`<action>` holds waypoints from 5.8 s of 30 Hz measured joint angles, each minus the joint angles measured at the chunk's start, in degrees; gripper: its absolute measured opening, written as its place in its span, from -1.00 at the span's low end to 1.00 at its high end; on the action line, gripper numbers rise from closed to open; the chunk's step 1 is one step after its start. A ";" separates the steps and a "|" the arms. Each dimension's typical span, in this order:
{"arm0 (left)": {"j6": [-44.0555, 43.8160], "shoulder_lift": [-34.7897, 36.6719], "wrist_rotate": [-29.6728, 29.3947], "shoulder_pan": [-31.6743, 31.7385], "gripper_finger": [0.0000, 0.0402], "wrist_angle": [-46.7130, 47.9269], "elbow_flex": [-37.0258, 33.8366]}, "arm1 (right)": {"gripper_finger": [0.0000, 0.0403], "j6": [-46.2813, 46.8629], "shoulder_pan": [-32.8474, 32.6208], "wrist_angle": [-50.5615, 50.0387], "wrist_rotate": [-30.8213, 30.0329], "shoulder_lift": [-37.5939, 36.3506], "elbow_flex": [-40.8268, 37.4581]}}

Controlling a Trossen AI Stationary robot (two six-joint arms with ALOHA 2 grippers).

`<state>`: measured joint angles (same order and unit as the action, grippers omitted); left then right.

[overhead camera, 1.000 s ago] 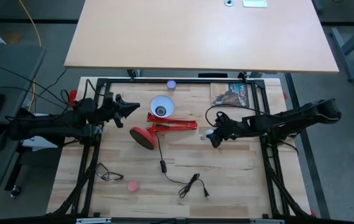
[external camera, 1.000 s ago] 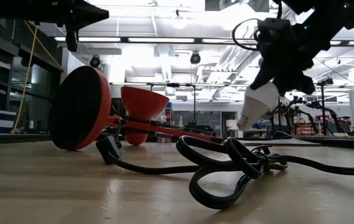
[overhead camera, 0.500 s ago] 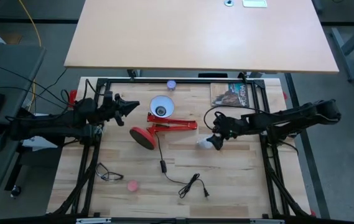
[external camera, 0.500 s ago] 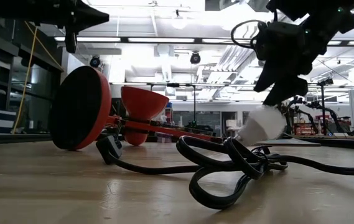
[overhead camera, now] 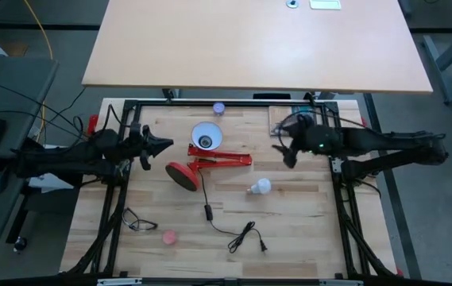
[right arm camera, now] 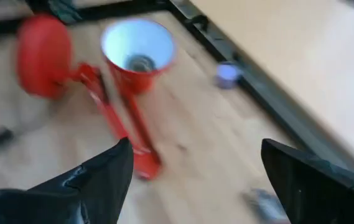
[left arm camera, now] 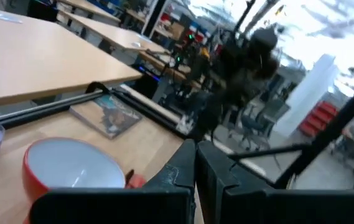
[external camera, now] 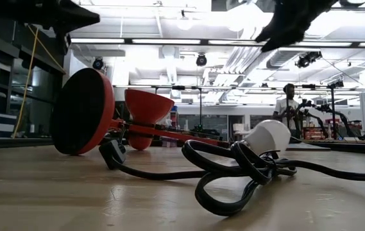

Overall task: Screw lightbulb
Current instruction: Return to Home Position

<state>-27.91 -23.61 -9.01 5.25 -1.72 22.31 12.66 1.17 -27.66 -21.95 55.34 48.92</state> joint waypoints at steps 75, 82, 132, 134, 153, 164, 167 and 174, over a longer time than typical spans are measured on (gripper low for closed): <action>-5.97 5.26 11.33 -6.19 -1.00 -11.46 -21.27 | 0.70 11.46 1.29 33.89 16.59 -55.36 -48.37; -5.96 5.01 11.33 -6.20 -1.00 -10.97 -21.27 | 0.70 11.33 1.44 32.90 16.43 -54.86 -48.39; -5.96 4.87 11.33 -6.18 -1.00 -10.99 -21.27 | 0.70 11.34 1.43 29.53 16.36 -54.31 -48.45; -5.96 4.87 11.35 -6.19 -1.00 -10.99 -21.27 | 0.70 11.35 1.44 29.53 16.36 -54.31 -48.45; -5.96 4.87 11.35 -6.18 -1.00 -10.99 -21.27 | 0.70 11.35 1.44 29.55 16.36 -54.28 -48.45; -5.96 4.87 11.35 -6.19 -1.00 -10.99 -21.27 | 0.70 11.35 1.42 29.55 16.36 -54.29 -48.45; -5.96 4.87 11.35 -6.18 -1.00 -10.97 -21.27 | 0.70 11.35 1.42 29.55 16.39 -54.28 -48.45; -5.96 4.87 11.36 -6.19 -1.00 -10.99 -21.27 | 0.70 11.35 1.42 29.55 16.36 -54.28 -48.45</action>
<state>-33.87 -18.74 2.35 -0.95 -12.71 1.04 24.01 2.59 1.89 -5.58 1.06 0.47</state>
